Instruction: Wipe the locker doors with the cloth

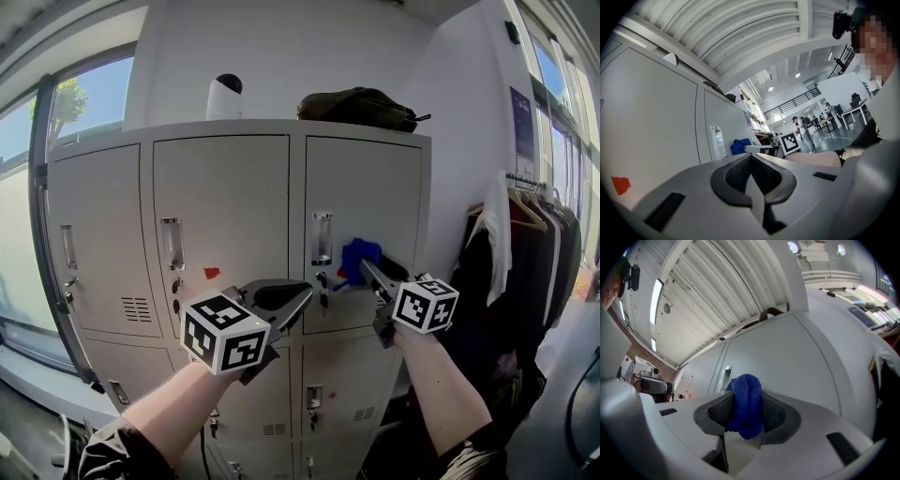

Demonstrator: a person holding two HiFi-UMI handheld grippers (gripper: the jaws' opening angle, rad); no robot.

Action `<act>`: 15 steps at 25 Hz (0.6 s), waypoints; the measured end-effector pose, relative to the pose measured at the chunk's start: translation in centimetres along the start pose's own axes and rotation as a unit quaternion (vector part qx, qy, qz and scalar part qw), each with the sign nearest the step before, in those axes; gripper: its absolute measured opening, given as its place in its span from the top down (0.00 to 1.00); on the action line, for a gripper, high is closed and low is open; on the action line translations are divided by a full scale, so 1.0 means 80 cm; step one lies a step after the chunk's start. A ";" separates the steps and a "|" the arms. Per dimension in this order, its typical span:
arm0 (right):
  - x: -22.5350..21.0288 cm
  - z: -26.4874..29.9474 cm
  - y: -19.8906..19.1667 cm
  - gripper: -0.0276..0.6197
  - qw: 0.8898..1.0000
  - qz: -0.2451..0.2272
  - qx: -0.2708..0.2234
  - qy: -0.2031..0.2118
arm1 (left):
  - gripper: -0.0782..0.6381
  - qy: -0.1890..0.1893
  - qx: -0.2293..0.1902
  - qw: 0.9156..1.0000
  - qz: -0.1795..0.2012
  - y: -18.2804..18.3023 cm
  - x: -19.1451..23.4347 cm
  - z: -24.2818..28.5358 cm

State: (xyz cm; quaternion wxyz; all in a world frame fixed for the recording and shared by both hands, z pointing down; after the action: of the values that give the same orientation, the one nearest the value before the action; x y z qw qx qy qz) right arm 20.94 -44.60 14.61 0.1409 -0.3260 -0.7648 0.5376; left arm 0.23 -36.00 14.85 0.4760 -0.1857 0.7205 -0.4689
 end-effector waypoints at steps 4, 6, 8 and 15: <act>-0.044 -0.031 0.014 0.72 0.999 -0.003 -0.011 -0.037 | 0.88 -0.012 -0.002 1.000 0.004 0.001 -0.009 0.020; -0.069 -0.047 0.022 0.72 0.998 0.002 -0.019 -0.056 | 0.88 -0.017 -0.003 1.000 0.005 0.001 -0.014 0.030; -0.090 -0.061 0.028 0.72 0.997 0.003 -0.025 -0.073 | 0.88 -0.021 -0.003 1.000 0.006 0.001 -0.018 0.040; -0.130 -0.095 0.042 0.72 0.993 -0.002 -0.034 -0.114 | 0.88 -0.029 -0.002 1.000 0.009 0.003 -0.027 0.059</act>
State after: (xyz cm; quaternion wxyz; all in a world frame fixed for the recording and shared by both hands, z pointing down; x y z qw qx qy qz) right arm 34.15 -45.12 15.86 0.0426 -0.2651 -0.7945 0.5447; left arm 5.34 -36.68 15.29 0.5008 -0.1938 0.7087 -0.4576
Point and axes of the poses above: the fingertips, and each gripper's own axes: z forward along the fingers, x to its left, y out of its top, the point moved 6 cm from there along -z, backward along the fingers, and after that the axes turned 12 degrees about z, right-handed, at the moved point
